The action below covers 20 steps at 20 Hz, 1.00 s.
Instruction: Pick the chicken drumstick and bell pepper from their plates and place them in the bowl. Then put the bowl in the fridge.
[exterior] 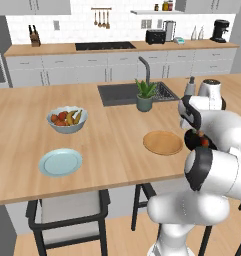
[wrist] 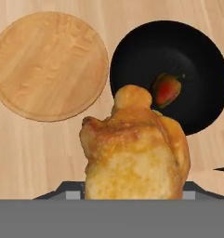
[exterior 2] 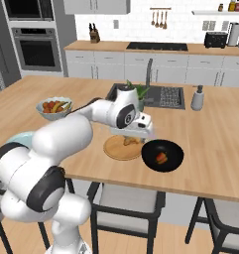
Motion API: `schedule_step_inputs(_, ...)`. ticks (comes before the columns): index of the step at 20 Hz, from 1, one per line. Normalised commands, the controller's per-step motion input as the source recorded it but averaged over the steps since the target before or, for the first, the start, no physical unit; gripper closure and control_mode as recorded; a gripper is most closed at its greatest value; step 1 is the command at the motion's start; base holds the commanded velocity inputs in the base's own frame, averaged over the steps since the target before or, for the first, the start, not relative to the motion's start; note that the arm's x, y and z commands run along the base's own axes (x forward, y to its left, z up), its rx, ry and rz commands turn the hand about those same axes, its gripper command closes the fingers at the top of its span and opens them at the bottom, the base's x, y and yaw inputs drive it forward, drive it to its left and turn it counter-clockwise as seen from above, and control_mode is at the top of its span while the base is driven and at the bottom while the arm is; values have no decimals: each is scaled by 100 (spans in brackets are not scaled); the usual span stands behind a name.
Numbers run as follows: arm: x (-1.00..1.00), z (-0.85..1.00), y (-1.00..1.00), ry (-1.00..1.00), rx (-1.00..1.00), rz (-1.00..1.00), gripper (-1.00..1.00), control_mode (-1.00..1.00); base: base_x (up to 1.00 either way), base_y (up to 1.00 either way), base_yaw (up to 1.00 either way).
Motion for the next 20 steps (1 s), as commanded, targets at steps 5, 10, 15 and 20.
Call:
schedule_step_inputs(5, 16, -17, -88, -7, -3, 0, 100, -100, 0, 0, 0)
schedule_step_inputs(10, 13, -25, -15, -10, -3, -2, 100, -100, 0, 0, 0)
schedule_step_inputs(15, 55, -14, 0, 0, 0, -6, 100, -100, 0, 0, 0)
schedule_step_inputs(20, 14, -28, -4, 0, 0, -6, 100, -100, 0, 0, 0)
